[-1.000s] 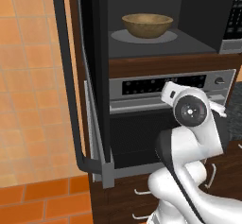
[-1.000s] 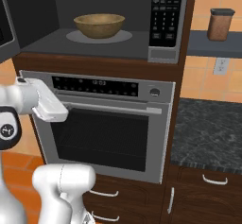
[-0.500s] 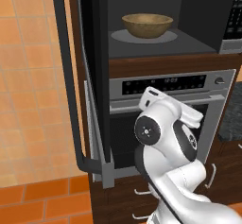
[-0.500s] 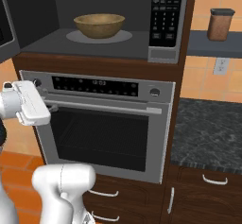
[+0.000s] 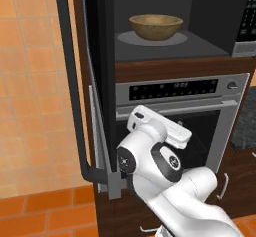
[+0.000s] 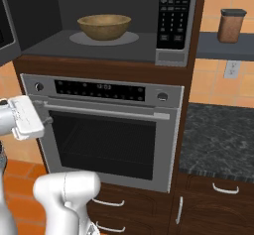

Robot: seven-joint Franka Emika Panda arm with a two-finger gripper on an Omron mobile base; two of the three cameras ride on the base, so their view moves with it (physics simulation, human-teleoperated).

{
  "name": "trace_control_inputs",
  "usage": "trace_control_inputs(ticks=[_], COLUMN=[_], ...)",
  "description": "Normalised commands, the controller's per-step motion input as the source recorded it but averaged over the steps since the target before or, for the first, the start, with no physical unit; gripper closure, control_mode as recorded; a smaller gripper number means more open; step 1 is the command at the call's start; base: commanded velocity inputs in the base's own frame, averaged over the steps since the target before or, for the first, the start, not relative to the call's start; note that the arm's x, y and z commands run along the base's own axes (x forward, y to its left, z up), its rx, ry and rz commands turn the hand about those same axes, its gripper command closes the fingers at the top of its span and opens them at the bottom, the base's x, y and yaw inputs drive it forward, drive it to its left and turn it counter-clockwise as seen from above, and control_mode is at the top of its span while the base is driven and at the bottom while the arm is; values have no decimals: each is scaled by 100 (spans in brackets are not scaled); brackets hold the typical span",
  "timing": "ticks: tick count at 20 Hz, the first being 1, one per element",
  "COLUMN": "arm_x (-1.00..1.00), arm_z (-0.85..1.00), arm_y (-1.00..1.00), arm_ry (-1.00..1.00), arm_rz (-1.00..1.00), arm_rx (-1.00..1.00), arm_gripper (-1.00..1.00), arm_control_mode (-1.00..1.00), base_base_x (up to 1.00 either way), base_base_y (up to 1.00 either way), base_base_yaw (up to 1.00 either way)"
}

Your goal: Open the microwave, place the bowl with waffle inside the microwave, then close the microwave door and turn it on.

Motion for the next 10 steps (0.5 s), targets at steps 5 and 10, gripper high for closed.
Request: trace_control_inputs(ticks=[5, 10], arm_x=[1, -19], arm_z=[-15, 0], arm_y=[73, 86], arm_ry=[-21, -21], arm_rz=[0, 0], arm_rx=[-12, -6], arm_gripper=[-100, 100], arm_control_mode=[-100, -100], base_base_x=[0, 0], base_base_y=[0, 0], base_base_yaw=[0, 0])
